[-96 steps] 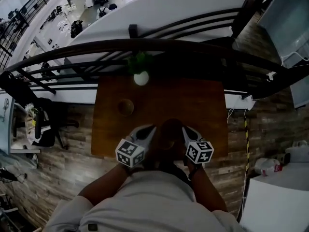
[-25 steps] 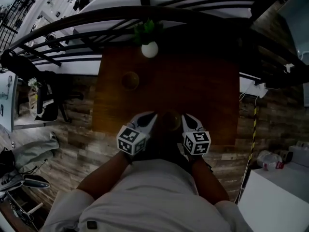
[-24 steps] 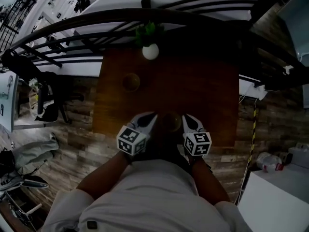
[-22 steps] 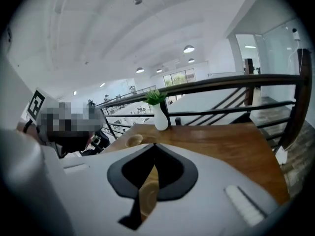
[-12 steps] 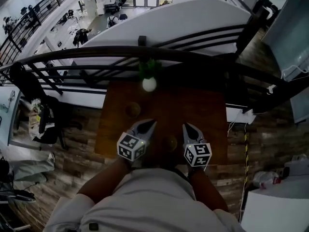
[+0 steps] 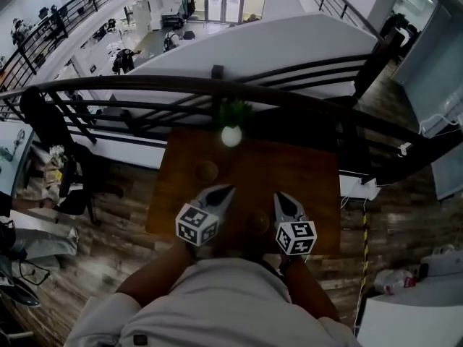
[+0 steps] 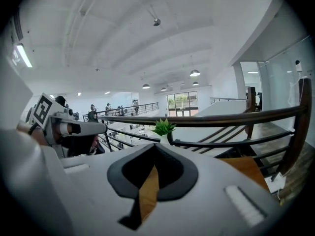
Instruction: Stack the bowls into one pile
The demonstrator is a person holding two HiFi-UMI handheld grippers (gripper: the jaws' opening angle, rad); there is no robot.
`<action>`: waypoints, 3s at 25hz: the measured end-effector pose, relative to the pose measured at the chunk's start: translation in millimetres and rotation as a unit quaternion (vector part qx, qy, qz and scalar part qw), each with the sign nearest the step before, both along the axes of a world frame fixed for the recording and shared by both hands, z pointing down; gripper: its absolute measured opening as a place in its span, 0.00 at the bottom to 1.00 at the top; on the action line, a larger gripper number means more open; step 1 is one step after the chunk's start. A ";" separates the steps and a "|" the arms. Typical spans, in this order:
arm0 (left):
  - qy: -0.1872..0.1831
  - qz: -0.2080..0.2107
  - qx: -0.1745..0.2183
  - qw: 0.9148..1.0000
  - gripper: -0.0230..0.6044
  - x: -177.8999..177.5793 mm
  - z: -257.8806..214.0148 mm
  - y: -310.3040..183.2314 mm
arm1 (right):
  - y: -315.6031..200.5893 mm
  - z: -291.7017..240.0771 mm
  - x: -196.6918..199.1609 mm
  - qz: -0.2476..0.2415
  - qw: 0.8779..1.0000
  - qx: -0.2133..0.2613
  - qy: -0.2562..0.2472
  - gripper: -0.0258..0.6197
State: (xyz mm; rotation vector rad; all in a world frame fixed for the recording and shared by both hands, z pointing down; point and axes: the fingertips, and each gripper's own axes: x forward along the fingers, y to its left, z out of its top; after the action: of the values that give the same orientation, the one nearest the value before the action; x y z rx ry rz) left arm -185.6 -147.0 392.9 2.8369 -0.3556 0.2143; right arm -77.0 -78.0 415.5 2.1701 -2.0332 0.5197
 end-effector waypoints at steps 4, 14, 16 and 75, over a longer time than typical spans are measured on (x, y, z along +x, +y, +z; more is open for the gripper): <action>0.003 -0.032 -0.015 0.999 0.04 -33.8 -6.6 -13.2 | -22.0 -0.2 -29.3 -0.032 0.999 0.000 -0.004 0.05; -0.011 -0.122 -0.016 0.992 0.04 -104.5 -1.2 -46.1 | -76.5 3.6 -96.8 -0.134 0.991 -0.006 -0.017 0.05; -0.014 -0.132 -0.016 0.991 0.04 -108.5 -0.5 -45.7 | -82.2 4.3 -100.9 -0.147 0.989 -0.004 -0.019 0.05; -0.054 0.009 -0.050 0.997 0.04 -180.4 68.5 -204.0 | -206.2 65.0 -193.6 -0.031 0.996 -0.069 -0.055 0.05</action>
State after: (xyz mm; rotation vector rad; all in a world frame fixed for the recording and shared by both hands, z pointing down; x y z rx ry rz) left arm -366.0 -350.9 461.4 2.7370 -0.3320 0.3781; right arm -270.7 -284.2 480.5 2.0344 -2.0443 0.7628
